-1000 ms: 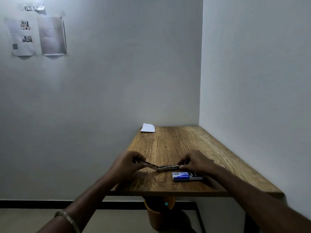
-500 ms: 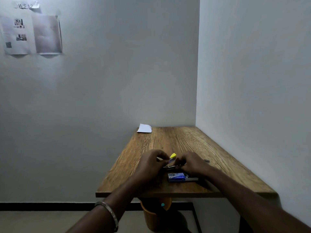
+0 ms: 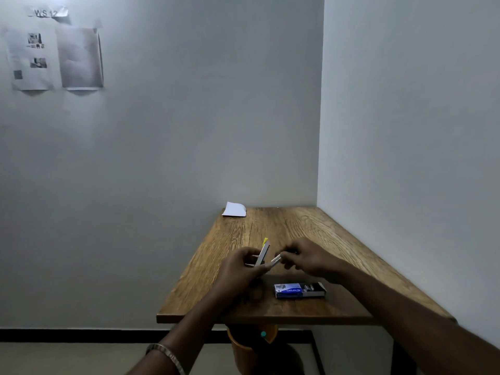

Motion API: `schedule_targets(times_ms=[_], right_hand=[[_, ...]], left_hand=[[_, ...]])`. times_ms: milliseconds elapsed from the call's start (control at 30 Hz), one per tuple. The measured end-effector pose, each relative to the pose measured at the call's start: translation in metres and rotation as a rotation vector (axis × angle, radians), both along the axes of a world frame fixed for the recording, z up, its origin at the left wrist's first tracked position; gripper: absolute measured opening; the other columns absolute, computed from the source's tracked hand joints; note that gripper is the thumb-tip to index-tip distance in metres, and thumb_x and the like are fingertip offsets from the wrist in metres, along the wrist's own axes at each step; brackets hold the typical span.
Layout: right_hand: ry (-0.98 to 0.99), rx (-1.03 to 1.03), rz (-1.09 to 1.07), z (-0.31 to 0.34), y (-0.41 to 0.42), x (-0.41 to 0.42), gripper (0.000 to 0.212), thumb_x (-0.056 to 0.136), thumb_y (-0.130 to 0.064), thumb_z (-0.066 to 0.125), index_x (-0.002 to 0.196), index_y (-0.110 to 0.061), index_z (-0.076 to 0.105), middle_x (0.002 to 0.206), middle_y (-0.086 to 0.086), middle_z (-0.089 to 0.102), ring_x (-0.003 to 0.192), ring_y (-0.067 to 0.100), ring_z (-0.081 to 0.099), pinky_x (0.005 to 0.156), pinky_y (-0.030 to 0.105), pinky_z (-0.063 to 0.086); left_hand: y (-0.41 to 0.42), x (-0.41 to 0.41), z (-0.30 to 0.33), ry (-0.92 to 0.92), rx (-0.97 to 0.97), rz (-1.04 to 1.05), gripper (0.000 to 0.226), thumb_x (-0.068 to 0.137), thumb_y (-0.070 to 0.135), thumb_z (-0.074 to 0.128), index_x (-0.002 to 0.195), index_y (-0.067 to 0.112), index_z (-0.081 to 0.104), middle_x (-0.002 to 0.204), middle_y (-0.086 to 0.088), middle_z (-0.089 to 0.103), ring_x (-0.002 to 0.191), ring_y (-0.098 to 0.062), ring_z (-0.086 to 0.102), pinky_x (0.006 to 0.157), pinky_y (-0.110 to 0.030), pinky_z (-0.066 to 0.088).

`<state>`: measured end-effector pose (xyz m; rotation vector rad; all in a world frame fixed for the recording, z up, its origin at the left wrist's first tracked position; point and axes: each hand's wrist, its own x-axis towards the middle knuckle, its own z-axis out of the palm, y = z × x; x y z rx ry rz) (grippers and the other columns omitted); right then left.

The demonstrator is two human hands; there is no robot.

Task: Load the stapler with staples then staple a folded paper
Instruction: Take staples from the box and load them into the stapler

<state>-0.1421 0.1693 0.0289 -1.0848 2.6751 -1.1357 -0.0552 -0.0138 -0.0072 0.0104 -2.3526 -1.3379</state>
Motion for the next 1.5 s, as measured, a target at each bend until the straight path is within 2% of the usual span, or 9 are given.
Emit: schedule_targets(times_ms=[200,333,500,567,733,900,1033,1167,1500], right_hand=[[-0.07,-0.263,-0.03,0.012,-0.024,0.004,0.01,0.096,-0.027,0.061,0.101,-0.019,0.066,0.092,0.003,0.073,0.076,0.01,0.069,0.066,0.025,0.052],[-0.116,-0.319,-0.093,0.013,-0.042,0.007,0.026,0.09,-0.047,0.064,0.097,-0.022,0.065,0.097,0.002,0.071,0.089,0.016,0.067,0.073,0.03,0.051],[-0.665,-0.351,-0.062,0.012,-0.056,0.012,0.06,0.09,-0.065,0.05,0.1,-0.009,0.07,0.103,0.01,0.071,0.095,0.024,0.067,0.083,0.039,0.055],[-0.766,-0.385,-0.005,0.01,-0.056,0.015,0.063,0.092,-0.064,0.045,0.1,-0.006,0.067,0.093,0.01,0.068,0.081,0.022,0.065,0.07,0.034,0.056],[-0.957,-0.582,0.133,0.008,-0.052,0.011,0.06,0.094,-0.061,0.044,0.096,-0.003,0.059,0.086,0.013,0.058,0.076,0.025,0.058,0.079,0.039,0.05],[-0.933,-0.694,0.143,0.011,-0.037,-0.002,0.052,0.093,-0.058,0.048,0.099,-0.007,0.059,0.084,0.012,0.066,0.074,0.023,0.065,0.068,0.034,0.052],[-0.964,-0.652,0.197,0.014,-0.022,-0.013,0.071,0.092,-0.068,0.038,0.113,-0.002,0.053,0.075,0.005,0.056,0.06,0.013,0.048,0.048,0.023,0.039],[-0.979,-0.646,0.241,0.013,-0.013,-0.021,0.095,0.089,-0.078,0.022,0.124,0.003,0.055,0.071,0.005,0.05,0.055,0.012,0.042,0.045,0.023,0.033],[-0.917,-0.637,0.232,0.017,-0.002,-0.017,0.064,0.095,-0.067,0.026,0.093,-0.01,0.054,0.072,0.002,0.052,0.05,0.011,0.044,0.037,0.019,0.031]], left_hand=[[0.0,-0.002,-0.001,-0.053,0.079,0.011,0.056,0.077,0.029,0.081,0.125,0.018,0.055,0.109,0.008,0.064,0.088,0.0,0.062,0.064,-0.014,0.05],[-0.002,-0.003,-0.001,-0.057,0.225,-0.027,0.053,0.078,0.029,0.08,0.122,0.013,0.056,0.109,0.0,0.07,0.088,-0.008,0.071,0.066,-0.019,0.057],[-0.003,0.0,0.001,-0.02,0.309,-0.059,0.035,0.077,0.032,0.081,0.101,0.02,0.059,0.085,0.002,0.075,0.072,-0.005,0.074,0.052,-0.012,0.051],[-0.004,-0.001,0.0,-0.024,0.273,-0.061,0.041,0.075,0.035,0.082,0.104,0.018,0.058,0.092,0.0,0.074,0.076,-0.005,0.074,0.058,-0.015,0.054],[-0.003,0.0,-0.001,0.002,0.203,-0.138,0.033,0.085,0.038,0.07,0.107,0.014,0.067,0.097,-0.002,0.076,0.082,-0.009,0.074,0.074,-0.026,0.06],[-0.001,0.003,0.003,0.026,0.278,-0.065,0.042,0.098,0.047,0.044,0.099,0.015,0.071,0.093,-0.001,0.074,0.075,-0.011,0.068,0.065,-0.022,0.053],[-0.001,0.004,0.004,0.025,0.38,-0.016,0.055,0.1,0.05,0.034,0.093,0.009,0.07,0.081,-0.004,0.07,0.06,-0.006,0.063,0.047,-0.011,0.044],[-0.001,0.004,0.003,0.021,0.385,-0.017,0.057,0.1,0.05,0.034,0.095,0.007,0.07,0.079,-0.004,0.07,0.059,-0.005,0.063,0.048,-0.011,0.045],[0.0,0.007,0.003,0.031,0.376,-0.035,0.053,0.102,0.046,0.035,0.095,0.007,0.07,0.082,-0.007,0.069,0.067,-0.013,0.063,0.06,-0.021,0.046]])
